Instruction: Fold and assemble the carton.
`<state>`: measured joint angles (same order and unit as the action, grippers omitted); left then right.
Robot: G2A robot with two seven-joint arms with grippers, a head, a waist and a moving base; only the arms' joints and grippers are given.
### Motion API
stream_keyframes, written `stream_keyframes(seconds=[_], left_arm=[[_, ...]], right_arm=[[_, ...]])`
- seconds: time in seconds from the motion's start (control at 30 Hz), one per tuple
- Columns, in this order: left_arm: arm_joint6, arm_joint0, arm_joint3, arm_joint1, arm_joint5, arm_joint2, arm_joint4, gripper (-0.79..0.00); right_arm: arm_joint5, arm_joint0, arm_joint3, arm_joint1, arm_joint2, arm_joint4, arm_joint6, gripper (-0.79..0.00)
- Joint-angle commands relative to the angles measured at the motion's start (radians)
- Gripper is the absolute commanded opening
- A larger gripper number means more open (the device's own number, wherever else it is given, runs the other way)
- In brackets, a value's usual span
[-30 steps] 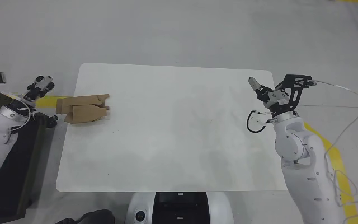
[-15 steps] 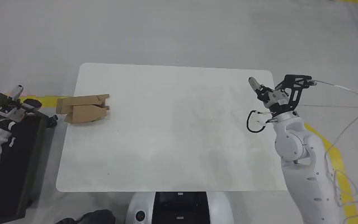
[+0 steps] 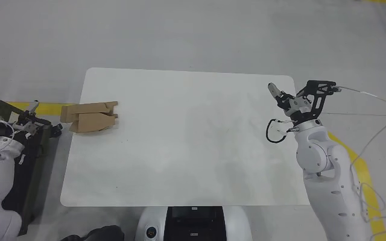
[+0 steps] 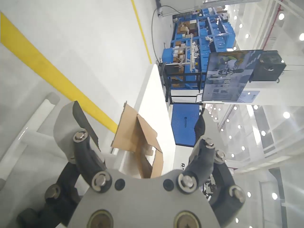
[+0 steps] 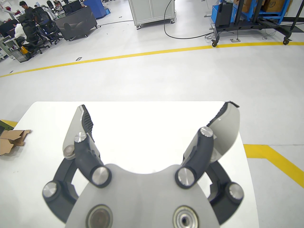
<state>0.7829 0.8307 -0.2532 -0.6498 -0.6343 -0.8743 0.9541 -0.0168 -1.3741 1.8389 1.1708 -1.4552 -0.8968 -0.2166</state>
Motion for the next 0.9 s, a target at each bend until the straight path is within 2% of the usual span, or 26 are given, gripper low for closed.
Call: stream_keyframes(seconds=[0.0, 0.13, 0.27, 0.57, 0.63, 0.67, 0.7, 0.73, 0.77, 0.8, 0.83, 0.87], left_arm=[[-0.028, -0.018, 0.005, -0.012, 0.016, 0.017, -0.060, 0.000], [-0.073, -0.047, 0.026, -0.037, 0.031, 0.036, -0.132, 0.000], [-0.064, -0.063, 0.045, -0.054, 0.032, 0.042, -0.171, 0.000], [-0.038, -0.069, 0.040, -0.061, 0.009, 0.049, -0.203, 0.000], [-0.038, -0.069, 0.040, -0.061, 0.009, 0.049, -0.203, -0.188], [-0.027, -0.071, 0.030, -0.063, 0.008, 0.057, -0.223, -0.228], [-0.027, -0.071, 0.030, -0.063, 0.008, 0.057, -0.223, -0.225], [-0.016, -0.074, 0.023, -0.066, 0.012, 0.065, -0.243, -0.157], [-0.016, -0.074, 0.023, -0.066, 0.012, 0.065, -0.243, -0.142], [-0.016, -0.074, 0.023, -0.066, 0.012, 0.065, -0.243, -0.200], [-0.016, -0.074, 0.023, -0.066, 0.012, 0.065, -0.243, -0.296], [-0.016, -0.074, 0.023, -0.066, 0.012, 0.065, -0.243, -0.332]], right_arm=[[0.000, 0.000, 0.000, 0.000, 0.000, 0.000, 0.000, 0.000], [0.000, 0.000, 0.000, 0.000, 0.000, 0.000, 0.000, 0.000], [0.000, 0.000, 0.000, 0.000, 0.000, 0.000, 0.000, 0.000], [0.000, 0.000, 0.000, 0.000, 0.000, 0.000, 0.000, 0.000], [0.000, 0.000, 0.000, 0.000, 0.000, 0.000, 0.000, 0.000], [0.000, 0.000, 0.000, 0.000, 0.000, 0.000, 0.000, 0.000], [0.000, 0.000, 0.000, 0.000, 0.000, 0.000, 0.000, 0.000], [0.000, 0.000, 0.000, 0.000, 0.000, 0.000, 0.000, 0.000], [0.000, 0.000, 0.000, 0.000, 0.000, 0.000, 0.000, 0.000], [0.000, 0.000, 0.000, 0.000, 0.000, 0.000, 0.000, 0.000], [0.000, 0.000, 0.000, 0.000, 0.000, 0.000, 0.000, 0.000], [0.000, 0.000, 0.000, 0.000, 0.000, 0.000, 0.000, 0.000]])
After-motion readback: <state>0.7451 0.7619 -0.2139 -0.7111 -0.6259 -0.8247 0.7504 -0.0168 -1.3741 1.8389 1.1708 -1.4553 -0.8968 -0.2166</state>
